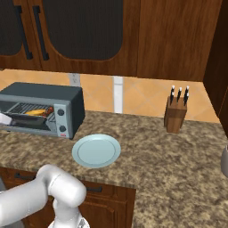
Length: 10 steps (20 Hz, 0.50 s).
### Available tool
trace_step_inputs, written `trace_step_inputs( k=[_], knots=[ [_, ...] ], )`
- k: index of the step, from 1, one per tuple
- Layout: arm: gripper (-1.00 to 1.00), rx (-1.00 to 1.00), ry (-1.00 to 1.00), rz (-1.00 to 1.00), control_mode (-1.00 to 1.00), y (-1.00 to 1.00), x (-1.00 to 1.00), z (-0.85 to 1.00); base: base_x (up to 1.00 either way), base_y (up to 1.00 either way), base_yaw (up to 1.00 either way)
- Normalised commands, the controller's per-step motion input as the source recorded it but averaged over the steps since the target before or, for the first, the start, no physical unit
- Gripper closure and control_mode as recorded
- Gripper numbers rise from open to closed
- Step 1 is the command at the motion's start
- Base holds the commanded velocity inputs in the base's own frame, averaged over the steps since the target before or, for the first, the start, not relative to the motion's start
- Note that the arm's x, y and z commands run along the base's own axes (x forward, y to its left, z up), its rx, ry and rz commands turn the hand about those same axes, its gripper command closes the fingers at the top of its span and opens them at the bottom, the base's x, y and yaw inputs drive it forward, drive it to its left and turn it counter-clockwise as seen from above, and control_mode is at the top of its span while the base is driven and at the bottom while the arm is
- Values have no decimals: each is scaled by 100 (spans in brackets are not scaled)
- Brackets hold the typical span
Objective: Pick up the kebab skewer and baguette bread, and place them inside the toaster oven. Close the toaster oven door and start by setting the timer.
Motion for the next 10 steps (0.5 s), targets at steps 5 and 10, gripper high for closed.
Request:
trace_step_inputs(
  k=[5, 10],
  knots=[
    [-100, 12, -7, 0, -100, -59, 65, 1, 0, 0, 0],
    [-100, 17, 0, 0, -100, -36, 6, -3, 0, 0, 0]
  ],
)
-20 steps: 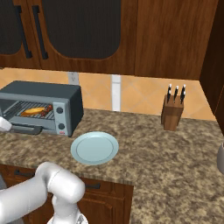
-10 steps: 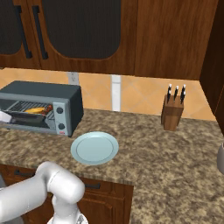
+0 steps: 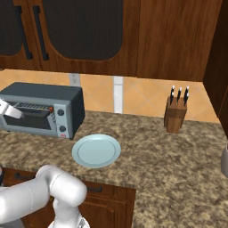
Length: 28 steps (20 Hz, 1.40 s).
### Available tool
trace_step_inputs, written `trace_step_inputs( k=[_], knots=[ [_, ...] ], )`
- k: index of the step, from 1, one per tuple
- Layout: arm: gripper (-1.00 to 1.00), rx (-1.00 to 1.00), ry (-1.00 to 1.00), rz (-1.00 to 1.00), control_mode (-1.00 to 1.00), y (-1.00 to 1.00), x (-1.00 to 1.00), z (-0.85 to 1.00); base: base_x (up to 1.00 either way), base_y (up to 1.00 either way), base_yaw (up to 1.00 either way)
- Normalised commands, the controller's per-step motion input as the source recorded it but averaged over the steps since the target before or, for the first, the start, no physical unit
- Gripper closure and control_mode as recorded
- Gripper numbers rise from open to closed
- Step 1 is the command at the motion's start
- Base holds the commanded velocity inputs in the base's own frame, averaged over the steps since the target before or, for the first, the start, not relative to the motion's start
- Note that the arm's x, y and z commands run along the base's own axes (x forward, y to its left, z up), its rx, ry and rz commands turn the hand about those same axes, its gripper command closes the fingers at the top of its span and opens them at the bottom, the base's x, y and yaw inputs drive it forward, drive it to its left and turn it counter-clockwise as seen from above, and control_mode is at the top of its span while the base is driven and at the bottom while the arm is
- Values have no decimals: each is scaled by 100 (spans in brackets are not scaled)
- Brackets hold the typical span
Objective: Pick up the kebab skewer and baguette bread, and place them inside the toaster oven. Close the toaster oven door and start by setting the timer.
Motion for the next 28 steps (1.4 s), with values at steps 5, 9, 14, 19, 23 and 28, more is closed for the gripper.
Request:
trace_step_inputs(
  k=[5, 9, 14, 19, 23, 28],
  knots=[
    [-100, 15, -3, 0, -100, -30, 26, -29, 0, 0, 0],
    [-100, 11, -4, 0, -100, -23, 64, -46, 0, 0, 0],
    [-100, 9, -3, 0, -100, -23, 63, -49, 0, 0, 0],
    [-100, 9, -2, 0, -100, -22, 36, -45, 0, 0, 0],
    [-100, 11, 0, 0, -100, -27, -11, -3, 0, 0, 0],
    [-100, 7, -4, 0, -100, -32, -37, 9, 0, 0, 0]
  ],
)
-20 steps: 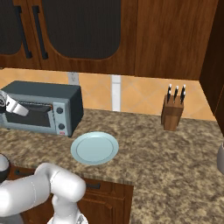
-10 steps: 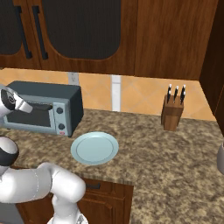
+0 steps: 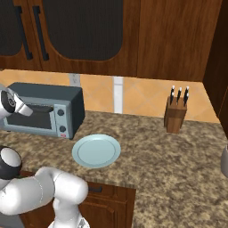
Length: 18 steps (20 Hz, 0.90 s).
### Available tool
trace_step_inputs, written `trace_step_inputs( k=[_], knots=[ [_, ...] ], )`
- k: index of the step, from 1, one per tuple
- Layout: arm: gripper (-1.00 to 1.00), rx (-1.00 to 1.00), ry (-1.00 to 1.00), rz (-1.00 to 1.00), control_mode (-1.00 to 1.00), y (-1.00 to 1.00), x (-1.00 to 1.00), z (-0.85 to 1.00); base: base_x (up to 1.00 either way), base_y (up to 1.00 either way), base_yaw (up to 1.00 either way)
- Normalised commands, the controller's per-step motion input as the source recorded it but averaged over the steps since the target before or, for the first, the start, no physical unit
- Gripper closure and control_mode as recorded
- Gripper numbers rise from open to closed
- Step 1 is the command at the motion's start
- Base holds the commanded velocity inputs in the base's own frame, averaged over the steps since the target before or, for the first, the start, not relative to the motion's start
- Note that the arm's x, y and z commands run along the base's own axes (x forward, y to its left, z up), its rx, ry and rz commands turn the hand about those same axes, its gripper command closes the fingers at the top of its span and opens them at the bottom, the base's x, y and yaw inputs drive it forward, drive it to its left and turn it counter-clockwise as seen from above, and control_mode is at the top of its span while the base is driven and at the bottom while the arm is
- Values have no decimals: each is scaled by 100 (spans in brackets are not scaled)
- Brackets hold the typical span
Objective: Pick up the kebab skewer and baguette bread, and place them inside the toaster oven. Close the toaster oven door and start by setting the timer.
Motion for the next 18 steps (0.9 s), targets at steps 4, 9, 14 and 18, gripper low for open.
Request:
trace_step_inputs(
  k=[4, 9, 14, 18],
  knots=[
    [-100, 2, -6, 0, -100, -41, -62, 13, 0, 0, 0],
    [-100, 0, -3, 0, -100, -37, -67, 0, 0, 0, 0],
    [-100, 0, -2, 0, -100, -43, -50, 0, 0, 0, 0],
    [-100, 12, 0, 0, -100, -50, -26, 1, 0, 0, 0]
  ],
)
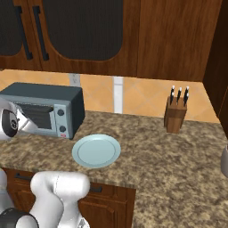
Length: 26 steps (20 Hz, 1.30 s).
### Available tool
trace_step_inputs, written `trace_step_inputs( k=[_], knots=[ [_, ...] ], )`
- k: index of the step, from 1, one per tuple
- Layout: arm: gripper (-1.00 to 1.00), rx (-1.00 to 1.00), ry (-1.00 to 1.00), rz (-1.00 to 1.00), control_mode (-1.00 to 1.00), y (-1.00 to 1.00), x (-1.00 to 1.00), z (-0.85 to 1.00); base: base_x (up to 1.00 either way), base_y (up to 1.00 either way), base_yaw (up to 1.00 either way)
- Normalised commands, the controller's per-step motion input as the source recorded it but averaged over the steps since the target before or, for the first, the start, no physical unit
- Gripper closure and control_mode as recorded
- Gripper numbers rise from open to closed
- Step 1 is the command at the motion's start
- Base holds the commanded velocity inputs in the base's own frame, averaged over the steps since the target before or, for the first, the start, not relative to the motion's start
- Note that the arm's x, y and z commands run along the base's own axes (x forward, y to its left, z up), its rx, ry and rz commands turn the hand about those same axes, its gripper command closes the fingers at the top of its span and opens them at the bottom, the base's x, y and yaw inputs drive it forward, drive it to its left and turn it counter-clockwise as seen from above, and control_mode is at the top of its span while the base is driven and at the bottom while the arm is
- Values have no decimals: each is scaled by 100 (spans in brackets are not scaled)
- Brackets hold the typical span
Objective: Pick up the kebab skewer and baguette bread, and place them inside the toaster oven. Close the toaster oven door and start by setting the timer.
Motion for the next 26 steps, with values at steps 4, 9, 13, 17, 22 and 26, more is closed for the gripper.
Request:
trace_step_inputs(
  k=[4, 9, 13, 17, 22, 26],
  knots=[
    [-100, 31, -2, -6, -100, -43, -62, 0, 0, 0, 0],
    [-100, 40, -13, -20, -100, -35, -61, 0, 0, 0, 0],
    [-100, 44, -21, -56, -100, -2, -32, 0, 0, 0, 0],
    [-100, 45, -9, -69, -100, 0, -4, 3, 0, 0, 0],
    [-100, 46, -4, -59, -100, -25, -11, 1, 0, 0, 0],
    [-100, 47, -4, -51, -100, -59, -2, 0, 0, 0, 0]
  ],
)
